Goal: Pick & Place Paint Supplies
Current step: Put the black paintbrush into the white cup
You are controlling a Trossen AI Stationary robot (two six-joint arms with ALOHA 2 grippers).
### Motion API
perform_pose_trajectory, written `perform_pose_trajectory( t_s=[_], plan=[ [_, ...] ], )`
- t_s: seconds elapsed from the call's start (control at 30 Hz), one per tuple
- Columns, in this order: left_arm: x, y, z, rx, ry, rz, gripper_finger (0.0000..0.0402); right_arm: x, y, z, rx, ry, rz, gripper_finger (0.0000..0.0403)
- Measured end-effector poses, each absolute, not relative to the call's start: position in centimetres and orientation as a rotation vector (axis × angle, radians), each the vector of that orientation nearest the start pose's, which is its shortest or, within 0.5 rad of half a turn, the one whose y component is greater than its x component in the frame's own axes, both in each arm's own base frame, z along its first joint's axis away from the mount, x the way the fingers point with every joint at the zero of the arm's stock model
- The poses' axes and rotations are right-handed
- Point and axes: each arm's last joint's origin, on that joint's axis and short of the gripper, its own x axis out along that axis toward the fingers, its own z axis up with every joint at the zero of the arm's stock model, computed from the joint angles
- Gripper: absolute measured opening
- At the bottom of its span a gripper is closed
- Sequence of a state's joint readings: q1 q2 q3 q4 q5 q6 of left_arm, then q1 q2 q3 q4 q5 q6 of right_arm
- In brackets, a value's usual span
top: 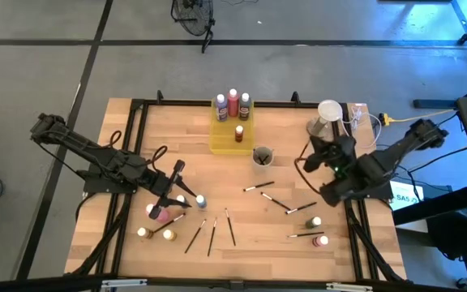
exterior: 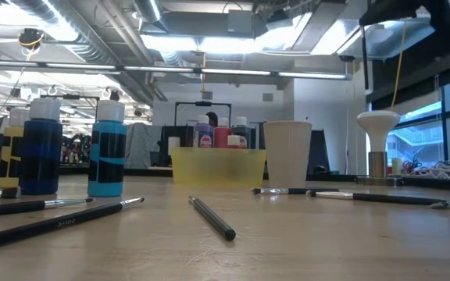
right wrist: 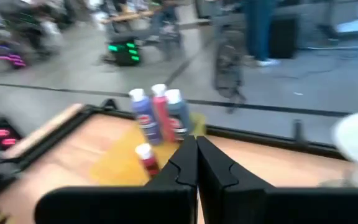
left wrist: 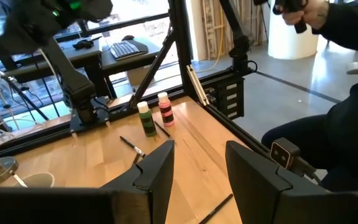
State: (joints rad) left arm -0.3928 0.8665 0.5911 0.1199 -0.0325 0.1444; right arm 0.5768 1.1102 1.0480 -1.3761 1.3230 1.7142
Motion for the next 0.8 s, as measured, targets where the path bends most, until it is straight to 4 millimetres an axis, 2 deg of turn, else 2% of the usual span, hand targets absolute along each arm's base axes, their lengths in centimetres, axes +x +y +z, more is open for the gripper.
perform_pose_trajectory(
  t_s=[0.23, 0.33, 0.4, 0.53, 0.6, 0.67, 0.73, 0.8],
  plan=[
    [18.2, -7.4, 28.3, 0.171, 0.105, -0.368, 0.0141, 14.1, 8.0, 26.3, 0.388, 0.019, -0.837, 0.0],
    [18.2, -7.4, 28.3, 0.17, 0.103, -0.367, 0.0141, 14.4, 8.6, 24.6, 0.391, 0.022, -0.795, 0.0],
    [18.2, -7.4, 28.3, 0.17, 0.101, -0.367, 0.0141, 14.9, 9.2, 24.1, 0.391, 0.016, -0.764, 0.0],
    [18.2, -7.4, 28.3, 0.17, 0.101, -0.367, 0.0141, 16.8, 10.3, 25.0, 0.321, 0.081, -0.623, 0.0],
    [18.2, -7.4, 28.3, 0.17, 0.101, -0.367, 0.0141, 18.1, 10.4, 26.3, 0.268, 0.072, -0.469, 0.0],
    [18.2, -7.4, 28.3, 0.17, 0.102, -0.367, 0.0141, 19.1, 10.0, 27.9, 0.202, -0.016, -0.349, 0.0],
    [18.2, -7.4, 28.3, 0.162, 0.103, -0.367, 0.0141, 19.6, 9.4, 28.8, 0.144, -0.076, -0.365, 0.0],
    [18.2, -7.6, 28.3, 0.144, 0.114, -0.373, 0.0141, 19.9, 8.6, 28.8, 0.088, -0.067, -0.433, 0.0]
  ],
)
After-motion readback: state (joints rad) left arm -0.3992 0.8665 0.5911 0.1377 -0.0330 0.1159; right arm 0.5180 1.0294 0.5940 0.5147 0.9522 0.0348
